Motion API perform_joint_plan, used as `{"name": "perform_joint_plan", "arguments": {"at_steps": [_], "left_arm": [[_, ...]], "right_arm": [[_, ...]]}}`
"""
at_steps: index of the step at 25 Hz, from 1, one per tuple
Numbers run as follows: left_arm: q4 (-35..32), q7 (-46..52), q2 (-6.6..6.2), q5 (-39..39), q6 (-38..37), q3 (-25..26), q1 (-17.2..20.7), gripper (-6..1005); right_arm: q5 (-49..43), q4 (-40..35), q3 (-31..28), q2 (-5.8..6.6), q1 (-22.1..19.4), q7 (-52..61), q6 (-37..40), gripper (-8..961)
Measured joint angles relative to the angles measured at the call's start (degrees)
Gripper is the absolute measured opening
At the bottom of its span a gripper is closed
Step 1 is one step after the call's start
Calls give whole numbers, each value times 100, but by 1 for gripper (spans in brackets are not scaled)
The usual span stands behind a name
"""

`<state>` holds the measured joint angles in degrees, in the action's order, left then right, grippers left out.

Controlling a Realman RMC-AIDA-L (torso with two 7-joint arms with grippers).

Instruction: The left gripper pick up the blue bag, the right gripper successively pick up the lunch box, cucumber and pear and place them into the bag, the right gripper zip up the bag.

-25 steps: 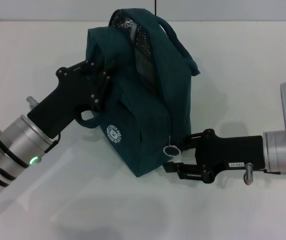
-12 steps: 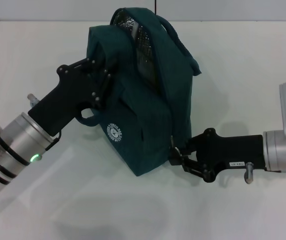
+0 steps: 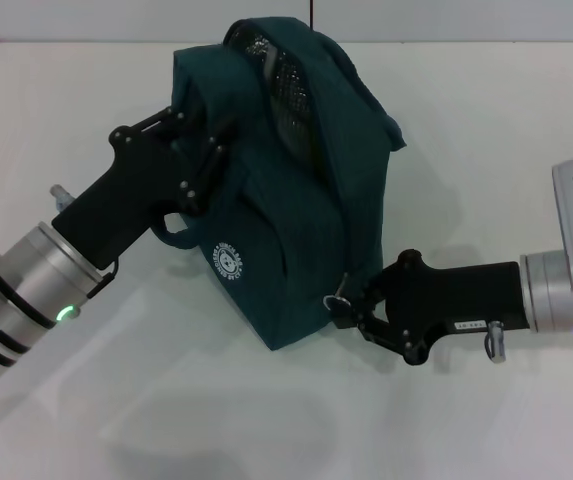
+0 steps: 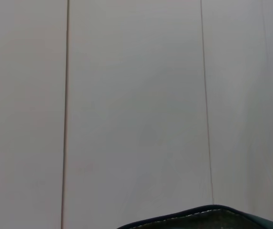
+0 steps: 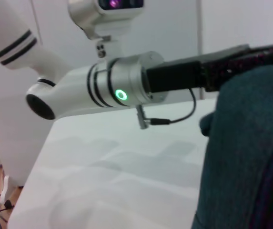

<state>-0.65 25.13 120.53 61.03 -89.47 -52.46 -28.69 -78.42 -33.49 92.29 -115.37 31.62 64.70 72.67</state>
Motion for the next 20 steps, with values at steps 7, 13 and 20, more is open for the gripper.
{"name": "perform_joint_plan", "arguments": {"at_steps": [7,13,20], "left_arm": [[14,39,-4,-6,-48,6,28,323],[34,447,-4,-131,-274,48,35,402],[29,1327,-41,-572,-734,52,221,680]], "right_arm": [[-119,-112,-43,95,273,-126,274,43],[-435,-232,-52,198,718,-122,483,36],[-679,-568,-56,267,857,-267,541,41]]}}
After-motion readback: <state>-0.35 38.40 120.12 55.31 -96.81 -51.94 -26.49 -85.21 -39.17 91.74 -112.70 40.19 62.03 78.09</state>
